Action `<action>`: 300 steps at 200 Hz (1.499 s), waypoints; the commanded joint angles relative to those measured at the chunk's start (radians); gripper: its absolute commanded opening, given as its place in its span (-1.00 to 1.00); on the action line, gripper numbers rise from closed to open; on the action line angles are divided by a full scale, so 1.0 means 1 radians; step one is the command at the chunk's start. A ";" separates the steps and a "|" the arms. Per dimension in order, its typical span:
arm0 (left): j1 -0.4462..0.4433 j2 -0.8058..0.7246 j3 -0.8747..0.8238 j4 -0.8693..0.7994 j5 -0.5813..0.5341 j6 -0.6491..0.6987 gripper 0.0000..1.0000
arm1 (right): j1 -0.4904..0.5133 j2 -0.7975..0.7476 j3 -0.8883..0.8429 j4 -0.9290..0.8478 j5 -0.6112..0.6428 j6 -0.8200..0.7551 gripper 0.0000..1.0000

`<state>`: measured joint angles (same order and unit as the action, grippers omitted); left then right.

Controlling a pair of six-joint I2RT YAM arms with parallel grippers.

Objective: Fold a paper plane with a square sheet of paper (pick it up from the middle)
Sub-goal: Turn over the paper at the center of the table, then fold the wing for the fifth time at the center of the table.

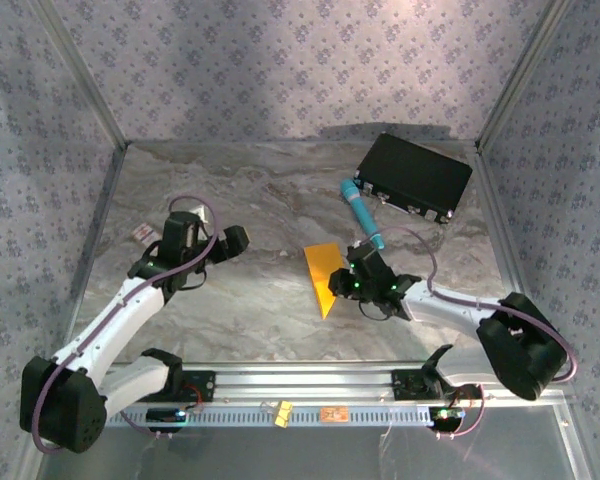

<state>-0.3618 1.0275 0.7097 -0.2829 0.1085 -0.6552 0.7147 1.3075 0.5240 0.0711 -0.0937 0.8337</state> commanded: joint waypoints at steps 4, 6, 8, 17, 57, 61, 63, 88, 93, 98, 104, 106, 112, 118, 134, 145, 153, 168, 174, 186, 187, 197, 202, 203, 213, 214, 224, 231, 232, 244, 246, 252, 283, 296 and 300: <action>0.022 -0.014 0.011 -0.003 0.047 0.012 0.99 | -0.017 0.053 0.008 0.078 -0.080 0.024 -0.76; 0.023 -0.015 0.010 -0.001 0.048 0.013 1.00 | -0.017 0.057 0.009 0.080 -0.082 0.025 -0.76; 0.024 -0.015 0.010 -0.003 0.050 0.012 1.00 | -0.018 0.061 0.012 0.081 -0.083 0.025 -0.76; 0.027 -0.015 0.007 -0.002 0.056 0.010 0.99 | -0.023 0.081 0.020 0.084 -0.091 0.024 -0.77; 0.032 -0.022 0.004 -0.009 0.016 -0.009 1.00 | -0.031 0.169 0.046 0.097 -0.118 0.035 -0.77; 0.032 -0.025 0.001 -0.007 0.016 -0.008 1.00 | -0.031 0.177 0.047 0.099 -0.120 0.039 -0.77; 0.032 -0.027 0.001 -0.006 0.017 -0.006 1.00 | -0.031 0.183 0.047 0.100 -0.121 0.039 -0.77; 0.032 -0.056 -0.029 0.027 0.045 0.008 1.00 | -0.027 0.230 0.044 0.118 -0.124 0.073 -0.77; 0.032 -0.061 -0.037 0.038 0.053 0.009 1.00 | -0.024 0.236 0.040 0.122 -0.123 0.083 -0.77; 0.032 -0.066 -0.044 0.044 0.061 0.009 1.00 | -0.021 0.241 0.039 0.123 -0.116 0.094 -0.77; 0.033 -0.070 -0.047 0.051 0.070 0.012 1.00 | -0.016 0.246 0.038 0.122 -0.107 0.112 -0.76; 0.033 -0.071 -0.050 0.052 0.074 0.012 1.00 | -0.015 0.248 0.036 0.121 -0.102 0.118 -0.76; 0.034 -0.076 -0.054 0.057 0.081 0.013 1.00 | -0.008 0.250 0.032 0.117 -0.084 0.141 -0.76; 0.034 -0.078 -0.055 0.060 0.083 0.013 1.00 | -0.001 0.254 0.029 0.112 -0.066 0.167 -0.75; 0.033 -0.078 -0.058 0.061 0.083 0.005 1.00 | 0.020 0.262 0.017 0.108 -0.026 0.240 -0.75; 0.034 -0.078 -0.059 0.063 0.087 0.004 1.00 | 0.044 0.267 0.010 0.122 0.009 0.297 -0.74; 0.034 -0.076 -0.056 0.066 0.091 0.004 1.00 | 0.066 0.269 0.008 0.129 0.037 0.339 -0.74; 0.034 -0.073 -0.057 0.068 0.097 0.002 1.00 | 0.109 0.269 0.002 0.140 0.099 0.430 -0.71; 0.034 -0.072 -0.059 0.072 0.104 0.001 0.99 | 0.127 0.268 -0.003 0.149 0.127 0.473 -0.71; 0.034 -0.068 -0.062 0.082 0.119 0.000 1.00 | 0.155 0.276 -0.019 0.209 0.165 0.551 -0.71; 0.034 -0.068 -0.062 0.083 0.119 0.000 1.00 | 0.157 0.278 -0.021 0.214 0.166 0.557 -0.71; 0.034 -0.066 -0.067 0.090 0.126 -0.002 1.00 | 0.178 0.291 -0.033 0.276 0.191 0.631 -0.70; 0.034 -0.064 -0.067 0.091 0.127 -0.004 0.99 | 0.189 0.300 -0.038 0.302 0.201 0.662 -0.70; 0.034 -0.063 -0.067 0.092 0.128 -0.004 0.99 | 0.191 0.301 -0.039 0.307 0.203 0.665 -0.70; 0.034 -0.058 -0.068 0.095 0.136 -0.005 0.99 | 0.209 0.315 -0.036 0.348 0.220 0.712 -0.69; 0.034 -0.057 -0.068 0.096 0.137 -0.005 1.00 | 0.213 0.316 -0.035 0.350 0.221 0.716 -0.69; 0.034 -0.051 -0.065 0.095 0.145 -0.004 1.00 | 0.231 0.324 -0.024 0.365 0.236 0.742 -0.67; 0.034 -0.047 -0.061 0.096 0.153 -0.004 1.00 | 0.241 0.327 -0.014 0.371 0.244 0.746 -0.65; 0.034 -0.046 -0.061 0.096 0.153 -0.003 1.00 | 0.243 0.327 -0.013 0.372 0.245 0.745 -0.65; 0.034 -0.041 -0.059 0.094 0.160 -0.005 1.00 | 0.249 0.324 0.007 0.379 0.240 0.712 -0.64; 0.034 -0.041 -0.058 0.093 0.160 -0.005 1.00 | 0.247 0.322 0.010 0.376 0.236 0.705 -0.64; 0.034 -0.040 -0.059 0.093 0.162 -0.004 1.00 | 0.245 0.315 0.022 0.363 0.228 0.688 -0.63; 0.034 -0.029 -0.060 0.103 0.185 -0.007 0.99 | 0.237 0.234 0.045 0.267 0.239 0.579 -0.60; 0.034 -0.015 -0.056 0.109 0.204 -0.007 1.00 | 0.231 0.191 0.045 0.214 0.261 0.536 -0.58; 0.033 -0.009 -0.055 0.111 0.209 -0.007 1.00 | 0.231 0.177 0.043 0.198 0.268 0.525 -0.58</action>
<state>-0.3336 0.9932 0.6441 -0.2020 0.2687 -0.6559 0.9539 1.5677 0.5453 0.3885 0.1097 1.4471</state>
